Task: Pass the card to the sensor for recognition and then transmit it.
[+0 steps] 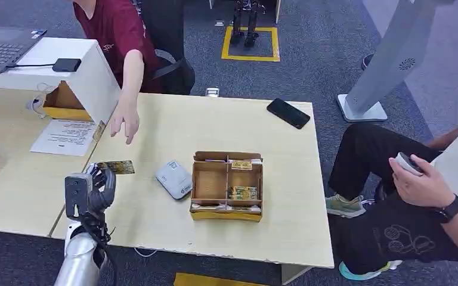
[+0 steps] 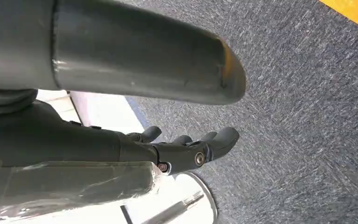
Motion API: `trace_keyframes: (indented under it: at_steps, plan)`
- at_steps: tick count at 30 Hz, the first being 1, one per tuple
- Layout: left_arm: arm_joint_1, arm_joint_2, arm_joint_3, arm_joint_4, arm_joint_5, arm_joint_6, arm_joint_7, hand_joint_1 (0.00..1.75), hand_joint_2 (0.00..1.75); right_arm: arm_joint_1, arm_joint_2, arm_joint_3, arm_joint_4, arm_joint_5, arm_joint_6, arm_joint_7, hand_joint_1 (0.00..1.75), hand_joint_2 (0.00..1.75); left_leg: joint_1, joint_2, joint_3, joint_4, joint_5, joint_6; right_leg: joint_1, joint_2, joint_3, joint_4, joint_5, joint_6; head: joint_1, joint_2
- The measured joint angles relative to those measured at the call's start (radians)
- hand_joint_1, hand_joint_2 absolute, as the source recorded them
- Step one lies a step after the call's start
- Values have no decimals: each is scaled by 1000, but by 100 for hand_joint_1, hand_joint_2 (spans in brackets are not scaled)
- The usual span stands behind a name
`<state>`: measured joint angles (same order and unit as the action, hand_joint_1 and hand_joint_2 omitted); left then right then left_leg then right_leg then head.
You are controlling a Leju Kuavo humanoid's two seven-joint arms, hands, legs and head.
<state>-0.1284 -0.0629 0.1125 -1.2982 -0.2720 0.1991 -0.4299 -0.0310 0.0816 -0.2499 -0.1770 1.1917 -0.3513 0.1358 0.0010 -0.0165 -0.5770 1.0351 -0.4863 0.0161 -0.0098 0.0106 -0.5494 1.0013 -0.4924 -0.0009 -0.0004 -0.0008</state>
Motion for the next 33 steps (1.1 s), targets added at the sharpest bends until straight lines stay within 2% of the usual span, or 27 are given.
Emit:
trace_keyframes:
  at_steps: [5,11,15,19,22,33]
  plan:
    - [9,0,-1,-13,-25,0,0,175,175,0,0,-2,0,2,0,-2,0,0,0,0,0,0,0,0,0,0,0,0,0,0,0,0]
    - [25,0,-27,-13,-123,20,5,175,175,0,0,-6,-2,14,1,-7,0,0,0,0,0,0,0,0,0,0,0,0,0,0,0,0]
    - [27,0,-39,-13,-127,23,-4,175,175,-1,0,-8,-2,20,2,-7,0,0,0,0,0,0,0,0,0,0,0,0,0,0,0,0]
    - [20,-3,-44,-13,-156,81,-34,175,175,-3,0,-8,-2,35,6,-13,0,0,0,0,0,0,0,0,0,0,0,0,0,0,0,0]
    - [0,-3,-44,-5,-164,112,-36,175,175,-4,0,-8,-3,42,5,-16,0,0,0,0,0,0,0,0,0,0,0,0,0,0,0,0]
    - [-38,-3,-43,33,-158,123,-52,175,175,-6,0,-8,-7,52,9,-7,0,0,0,0,0,0,0,0,0,0,0,0,0,0,0,0]
